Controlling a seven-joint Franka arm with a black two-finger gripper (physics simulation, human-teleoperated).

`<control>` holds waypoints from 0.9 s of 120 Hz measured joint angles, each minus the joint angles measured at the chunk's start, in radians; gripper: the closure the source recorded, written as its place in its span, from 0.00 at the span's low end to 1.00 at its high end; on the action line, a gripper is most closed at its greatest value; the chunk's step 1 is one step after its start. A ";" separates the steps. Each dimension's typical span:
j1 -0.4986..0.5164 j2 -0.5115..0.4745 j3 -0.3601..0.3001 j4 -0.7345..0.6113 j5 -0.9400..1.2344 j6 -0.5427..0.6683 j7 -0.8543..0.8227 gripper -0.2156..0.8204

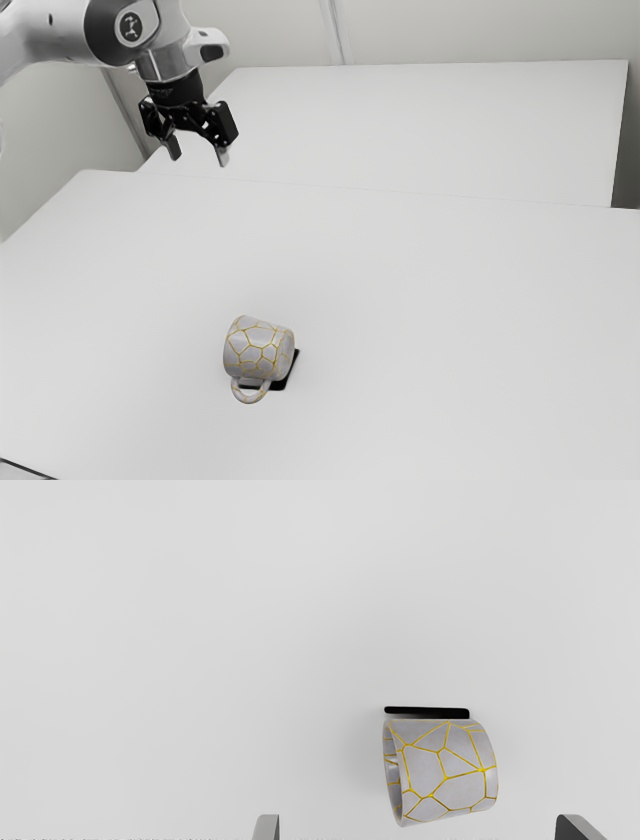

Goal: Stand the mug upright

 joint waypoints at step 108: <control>0.203 -0.158 0.000 -0.570 -0.418 0.210 0.203 0.21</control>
